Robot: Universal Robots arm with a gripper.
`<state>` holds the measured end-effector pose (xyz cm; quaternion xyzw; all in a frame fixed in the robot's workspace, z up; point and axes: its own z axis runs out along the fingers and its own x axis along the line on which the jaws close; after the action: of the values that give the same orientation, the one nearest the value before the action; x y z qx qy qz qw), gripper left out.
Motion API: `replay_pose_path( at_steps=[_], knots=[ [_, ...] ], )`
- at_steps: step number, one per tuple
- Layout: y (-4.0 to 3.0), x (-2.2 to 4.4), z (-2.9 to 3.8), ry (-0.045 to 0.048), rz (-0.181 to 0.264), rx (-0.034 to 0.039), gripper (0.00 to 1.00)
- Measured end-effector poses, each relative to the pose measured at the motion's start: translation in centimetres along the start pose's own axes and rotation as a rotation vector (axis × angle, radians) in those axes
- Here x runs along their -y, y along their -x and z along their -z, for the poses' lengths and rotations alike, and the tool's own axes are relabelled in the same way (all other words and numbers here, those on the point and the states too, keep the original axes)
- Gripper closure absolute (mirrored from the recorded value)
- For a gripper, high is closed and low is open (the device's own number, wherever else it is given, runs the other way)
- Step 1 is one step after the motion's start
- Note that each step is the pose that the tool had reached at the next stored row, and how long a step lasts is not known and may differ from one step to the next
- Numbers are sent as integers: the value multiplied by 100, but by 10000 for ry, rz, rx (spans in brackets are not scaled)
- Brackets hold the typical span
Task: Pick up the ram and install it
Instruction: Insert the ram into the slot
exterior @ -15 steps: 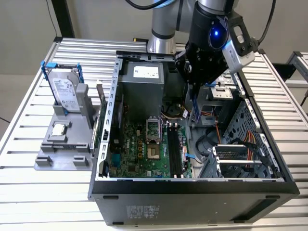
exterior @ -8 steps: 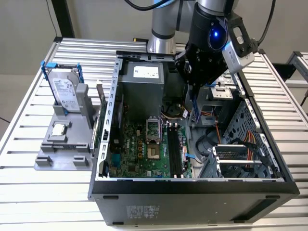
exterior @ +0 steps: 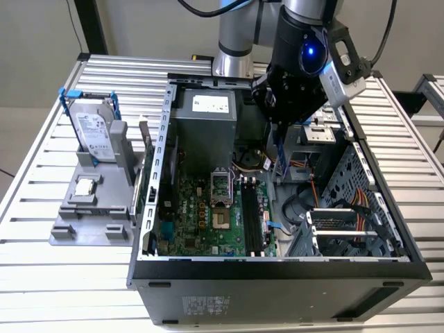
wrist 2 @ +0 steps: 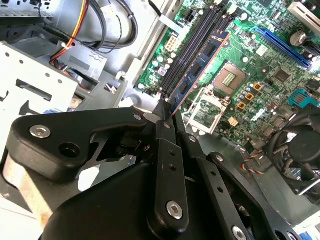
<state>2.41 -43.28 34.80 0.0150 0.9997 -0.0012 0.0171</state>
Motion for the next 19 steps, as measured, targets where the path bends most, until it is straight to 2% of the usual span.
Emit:
replay_pose_path(
  at_steps=[9, 19],
  knots=[
    [-4, 0, -12, 1, 1, -3, 100],
    [-50, 1, -11, 0, -4, -3, 100]
  ],
)
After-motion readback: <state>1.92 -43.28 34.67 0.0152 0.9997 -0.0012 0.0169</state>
